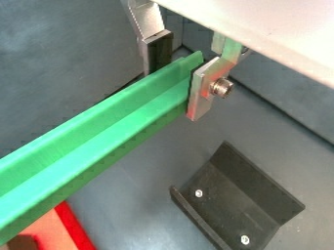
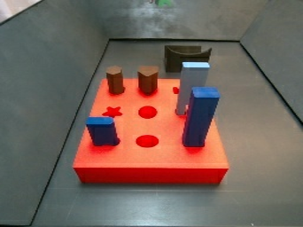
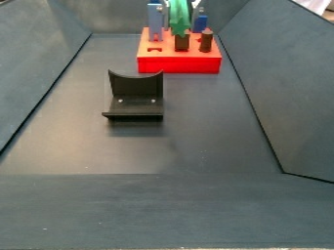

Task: Pick up the star object. Move up. Place the star object on the fixture. Regrasp the star object. Move to above the board. Insert the star object.
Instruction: Place the star object on the fixture.

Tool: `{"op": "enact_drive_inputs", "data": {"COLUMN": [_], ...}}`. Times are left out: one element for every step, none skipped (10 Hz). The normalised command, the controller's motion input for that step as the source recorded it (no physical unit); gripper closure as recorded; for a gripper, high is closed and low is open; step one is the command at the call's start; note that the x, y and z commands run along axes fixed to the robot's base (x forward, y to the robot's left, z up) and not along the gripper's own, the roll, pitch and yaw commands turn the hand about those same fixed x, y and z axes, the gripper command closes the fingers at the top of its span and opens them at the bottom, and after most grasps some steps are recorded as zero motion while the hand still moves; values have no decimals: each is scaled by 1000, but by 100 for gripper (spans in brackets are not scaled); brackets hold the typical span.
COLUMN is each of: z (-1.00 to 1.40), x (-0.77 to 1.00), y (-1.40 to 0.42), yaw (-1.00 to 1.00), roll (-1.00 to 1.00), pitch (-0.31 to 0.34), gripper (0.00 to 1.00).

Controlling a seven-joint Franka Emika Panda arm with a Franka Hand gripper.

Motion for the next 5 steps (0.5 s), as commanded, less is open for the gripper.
{"op": "enact_drive_inputs", "data": {"z": [-40, -36, -33, -32, -27], "x": [1000, 1000, 1000, 1000, 1000], "y": [259, 234, 181, 154, 125], "yaw": [-49, -66, -104, -120, -130], "roll": [-1000, -1000, -1000, -862, -667], "pitch": [231, 232, 232, 199, 151], "gripper": [100, 100, 100, 100, 100]}}
